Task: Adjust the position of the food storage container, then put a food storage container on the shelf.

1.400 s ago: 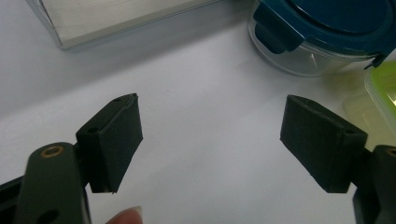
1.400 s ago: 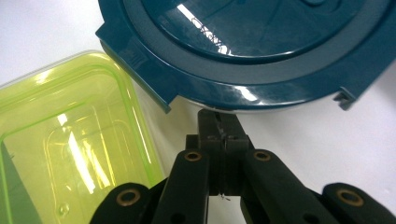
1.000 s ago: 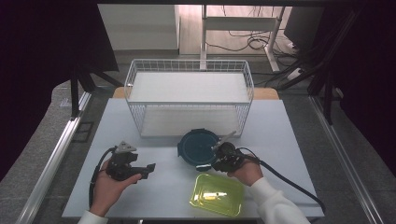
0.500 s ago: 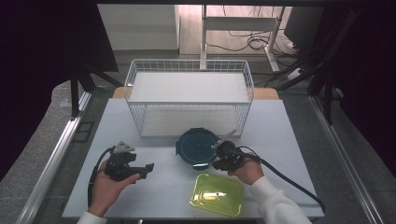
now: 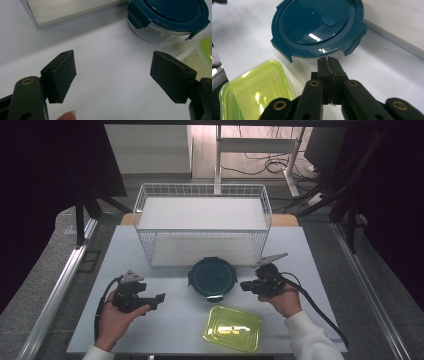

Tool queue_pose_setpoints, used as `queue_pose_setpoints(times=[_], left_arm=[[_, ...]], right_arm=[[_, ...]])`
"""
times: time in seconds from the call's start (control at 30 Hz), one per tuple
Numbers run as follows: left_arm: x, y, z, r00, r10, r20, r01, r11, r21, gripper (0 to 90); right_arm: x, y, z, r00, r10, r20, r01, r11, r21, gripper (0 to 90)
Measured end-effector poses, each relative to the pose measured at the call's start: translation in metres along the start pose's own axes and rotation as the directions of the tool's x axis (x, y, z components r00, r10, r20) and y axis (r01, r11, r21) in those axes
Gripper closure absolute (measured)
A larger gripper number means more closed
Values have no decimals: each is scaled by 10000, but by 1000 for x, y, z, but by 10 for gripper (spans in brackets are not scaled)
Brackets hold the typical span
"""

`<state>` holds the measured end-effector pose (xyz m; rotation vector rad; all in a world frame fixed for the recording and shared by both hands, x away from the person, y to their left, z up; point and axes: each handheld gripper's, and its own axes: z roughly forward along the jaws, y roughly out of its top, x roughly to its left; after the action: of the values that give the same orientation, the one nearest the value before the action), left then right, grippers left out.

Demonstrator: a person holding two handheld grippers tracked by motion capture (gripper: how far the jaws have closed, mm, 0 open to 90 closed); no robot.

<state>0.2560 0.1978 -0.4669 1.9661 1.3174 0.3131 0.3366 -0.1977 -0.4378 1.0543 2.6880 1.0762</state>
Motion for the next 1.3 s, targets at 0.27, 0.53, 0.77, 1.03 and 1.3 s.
queue_pose_setpoints(times=[0.27, 0.53, 0.77, 1.03, 1.3], left_arm=[[6, 0, -3, 9997, -257, 0, 257, 9991, -324, 204], [3, -4, -8, 9994, -349, -29, 347, 9986, -405, 201], [1, -3, -7, 9979, -644, 88, 648, 9959, -631, 169], [3, 2, 1, 9948, -959, 332, 976, 9939, -523, 125], [-3, 19, 10, 9858, -1300, 1060, 1367, 9889, -587, 96]], right_arm=[[-4, -1, -1, 9932, 1111, 339, -1078, 9903, -882, 301], [-5, -3, -6, 9944, 1003, 334, -962, 9895, -1076, 197], [-4, -4, -5, 9959, 867, 275, -835, 9913, -1013, 179], [-9, -2, 3, 9917, 1281, -108, -1285, 9871, -951, 174], [-10, 1, 5, 9866, 1557, -487, -1601, 9811, -1083, 169]])
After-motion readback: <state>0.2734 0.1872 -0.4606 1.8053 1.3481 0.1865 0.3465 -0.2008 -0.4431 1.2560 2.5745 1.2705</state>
